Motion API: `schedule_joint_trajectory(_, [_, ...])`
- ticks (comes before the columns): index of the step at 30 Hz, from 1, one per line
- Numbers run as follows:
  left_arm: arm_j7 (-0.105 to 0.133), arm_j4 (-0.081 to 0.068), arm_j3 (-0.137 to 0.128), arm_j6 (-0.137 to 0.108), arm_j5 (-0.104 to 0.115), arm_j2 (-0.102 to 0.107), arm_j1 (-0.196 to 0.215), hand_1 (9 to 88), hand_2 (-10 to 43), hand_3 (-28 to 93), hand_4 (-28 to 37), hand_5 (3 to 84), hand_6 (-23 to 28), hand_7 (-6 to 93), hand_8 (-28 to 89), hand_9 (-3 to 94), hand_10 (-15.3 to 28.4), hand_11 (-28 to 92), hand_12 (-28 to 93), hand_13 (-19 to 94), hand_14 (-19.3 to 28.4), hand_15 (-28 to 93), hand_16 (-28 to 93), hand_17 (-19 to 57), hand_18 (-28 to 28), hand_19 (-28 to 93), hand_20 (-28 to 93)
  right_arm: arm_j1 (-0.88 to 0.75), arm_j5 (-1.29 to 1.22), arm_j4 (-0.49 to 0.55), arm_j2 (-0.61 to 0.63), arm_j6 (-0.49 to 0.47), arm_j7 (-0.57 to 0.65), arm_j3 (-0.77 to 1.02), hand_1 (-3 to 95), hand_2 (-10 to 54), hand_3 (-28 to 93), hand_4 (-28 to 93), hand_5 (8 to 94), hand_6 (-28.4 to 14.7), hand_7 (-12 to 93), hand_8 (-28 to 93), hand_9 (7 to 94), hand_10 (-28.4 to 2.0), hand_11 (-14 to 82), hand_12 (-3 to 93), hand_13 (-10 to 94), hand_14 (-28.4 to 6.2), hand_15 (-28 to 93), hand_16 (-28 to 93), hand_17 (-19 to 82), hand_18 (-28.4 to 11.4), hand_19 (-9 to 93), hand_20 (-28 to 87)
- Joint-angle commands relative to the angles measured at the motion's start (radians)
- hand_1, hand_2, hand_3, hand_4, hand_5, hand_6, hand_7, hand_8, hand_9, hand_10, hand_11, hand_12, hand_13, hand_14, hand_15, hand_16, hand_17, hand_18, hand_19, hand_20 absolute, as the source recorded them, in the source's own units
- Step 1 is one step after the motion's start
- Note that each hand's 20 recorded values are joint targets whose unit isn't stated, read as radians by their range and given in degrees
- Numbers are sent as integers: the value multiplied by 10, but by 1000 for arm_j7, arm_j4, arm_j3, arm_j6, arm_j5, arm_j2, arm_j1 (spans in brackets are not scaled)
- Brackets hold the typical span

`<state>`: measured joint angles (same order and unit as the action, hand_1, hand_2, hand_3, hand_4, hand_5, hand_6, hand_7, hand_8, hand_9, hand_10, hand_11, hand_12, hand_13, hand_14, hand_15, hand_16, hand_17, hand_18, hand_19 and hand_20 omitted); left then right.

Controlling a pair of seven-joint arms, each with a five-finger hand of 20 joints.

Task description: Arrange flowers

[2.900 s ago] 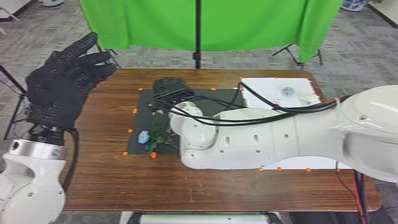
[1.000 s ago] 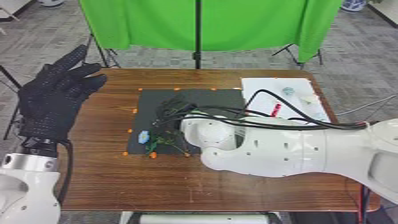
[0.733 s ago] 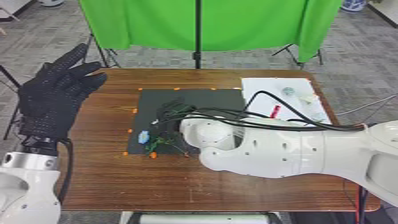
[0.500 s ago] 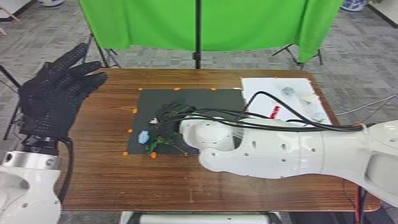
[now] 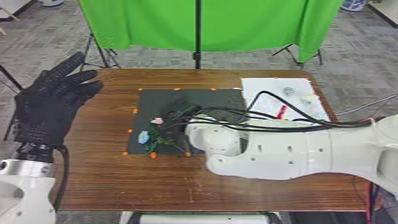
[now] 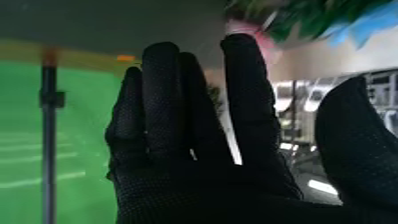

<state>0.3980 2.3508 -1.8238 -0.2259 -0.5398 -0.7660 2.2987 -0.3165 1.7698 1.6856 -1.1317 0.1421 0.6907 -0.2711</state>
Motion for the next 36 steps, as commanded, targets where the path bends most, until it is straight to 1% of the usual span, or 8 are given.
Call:
schedule_joint_trajectory(1, [20,25,-28,-34,-3,-51,115,191,69,766,-283,356,91,115,-79,322,201,306,118,233,281,609,-116,-72,235,581,281,-74,96,97,194,2,106,165,146,119,838,-258,659,12,167,-151,521,-191,210,131,405,-180,740,64,101,-205,708,353])
schedule_joint_trajectory(4, [40,30,-27,-45,5,-62,138,191,69,765,-283,356,90,115,-79,322,201,305,118,234,282,610,-116,-72,235,582,282,-191,120,175,318,-23,127,306,176,96,832,-251,609,-4,169,-146,542,-191,211,135,435,-179,735,72,120,-214,723,352])
schedule_joint_trajectory(6, [25,30,-26,-52,-5,-73,138,190,68,766,-283,355,90,115,-79,321,201,304,118,235,282,612,-116,-71,233,584,284,-380,129,215,374,-110,123,540,188,83,828,-247,568,-13,170,-144,547,-192,212,137,446,-179,732,77,128,-218,730,349])
schedule_joint_trajectory(9, [27,31,-22,-64,0,-75,141,188,67,763,-283,354,89,114,-79,321,200,303,118,238,283,615,-115,-64,229,609,299,-523,100,267,470,-79,150,698,209,64,818,-245,492,-35,158,-137,551,-193,213,139,484,-173,725,82,159,-229,753,342])
schedule_joint_trajectory(10, [30,28,-18,-68,4,-65,137,187,66,763,-283,352,89,114,-79,320,200,303,118,239,283,616,-116,-61,228,620,307,-543,93,277,506,-44,161,713,215,59,815,-245,479,-38,155,-134,554,-194,213,139,496,-172,724,83,168,-231,759,340])
schedule_joint_trajectory(14, [28,27,-13,-93,15,-59,127,187,65,762,-283,347,87,114,-79,320,201,303,119,240,283,621,-116,-59,228,632,333,-732,104,288,560,-46,183,930,233,41,809,-244,467,-41,150,-128,571,-198,215,138,522,-168,717,89,185,-237,776,327])
schedule_joint_trajectory(25, [14,-1,64,-89,26,-20,22,186,65,761,-283,343,86,117,-80,317,200,303,119,236,283,621,-120,-65,222,602,360,-913,134,250,691,-7,255,1131,246,29,797,-248,475,-38,154,-127,600,-193,224,139,548,-162,715,96,203,-243,798,306])
schedule_joint_trajectory(36, [29,-5,76,-84,30,-15,23,189,67,762,-283,344,86,117,-80,316,201,307,118,236,283,621,-121,-63,222,593,375,-996,91,190,729,-111,288,1215,256,9,785,-248,480,-34,154,-127,623,-189,249,143,578,-159,727,111,218,-250,825,290])
